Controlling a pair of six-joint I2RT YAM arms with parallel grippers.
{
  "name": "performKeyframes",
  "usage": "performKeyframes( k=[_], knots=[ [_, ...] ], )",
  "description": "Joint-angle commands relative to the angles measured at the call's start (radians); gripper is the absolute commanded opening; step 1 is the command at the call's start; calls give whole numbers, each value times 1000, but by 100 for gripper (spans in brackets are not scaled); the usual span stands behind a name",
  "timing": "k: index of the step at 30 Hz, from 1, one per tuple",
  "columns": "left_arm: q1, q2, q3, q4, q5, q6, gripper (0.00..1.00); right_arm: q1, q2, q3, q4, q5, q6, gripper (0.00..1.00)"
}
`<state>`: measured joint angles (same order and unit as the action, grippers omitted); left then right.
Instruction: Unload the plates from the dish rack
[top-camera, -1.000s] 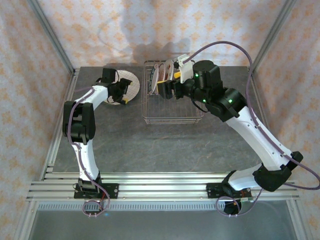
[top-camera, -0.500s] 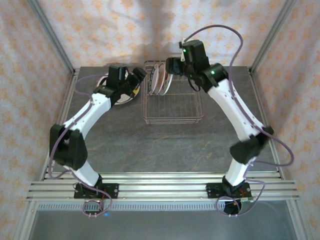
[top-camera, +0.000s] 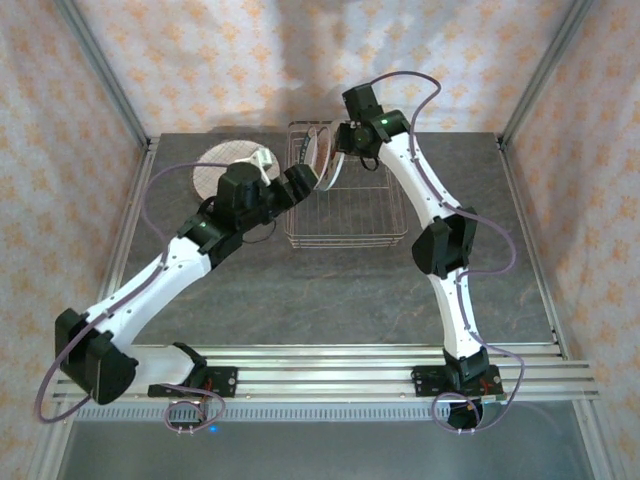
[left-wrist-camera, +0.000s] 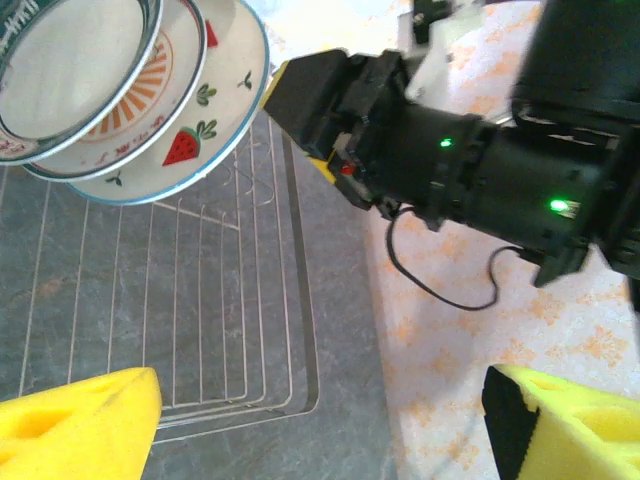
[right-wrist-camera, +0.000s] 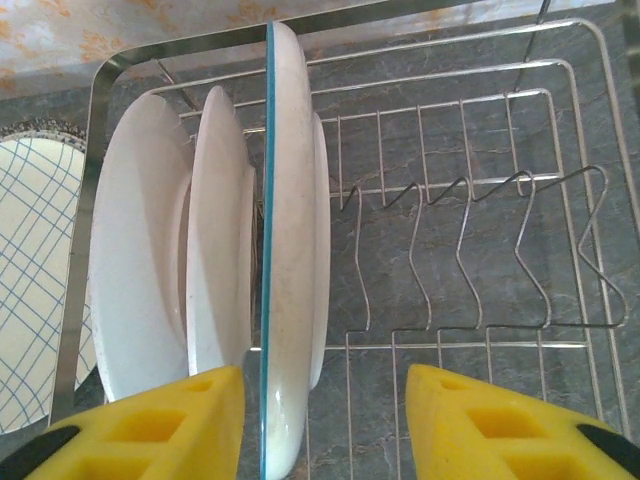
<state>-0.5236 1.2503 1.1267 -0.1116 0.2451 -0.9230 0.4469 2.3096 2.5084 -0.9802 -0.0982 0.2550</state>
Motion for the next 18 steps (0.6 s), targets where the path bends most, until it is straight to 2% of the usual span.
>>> performKeyframes(
  k=[1, 5, 18],
  knots=[
    [-2, -86, -32, 8, -61, 42, 84, -3, 22, 58, 13, -8, 31, 43],
    [-1, -165, -48, -46, -89, 49, 84, -2, 56, 59, 51, -40, 35, 35],
    [-2, -315, -70, -90, -123, 52, 83, 6, 125, 102, 80, 25, 28, 21]
  ],
)
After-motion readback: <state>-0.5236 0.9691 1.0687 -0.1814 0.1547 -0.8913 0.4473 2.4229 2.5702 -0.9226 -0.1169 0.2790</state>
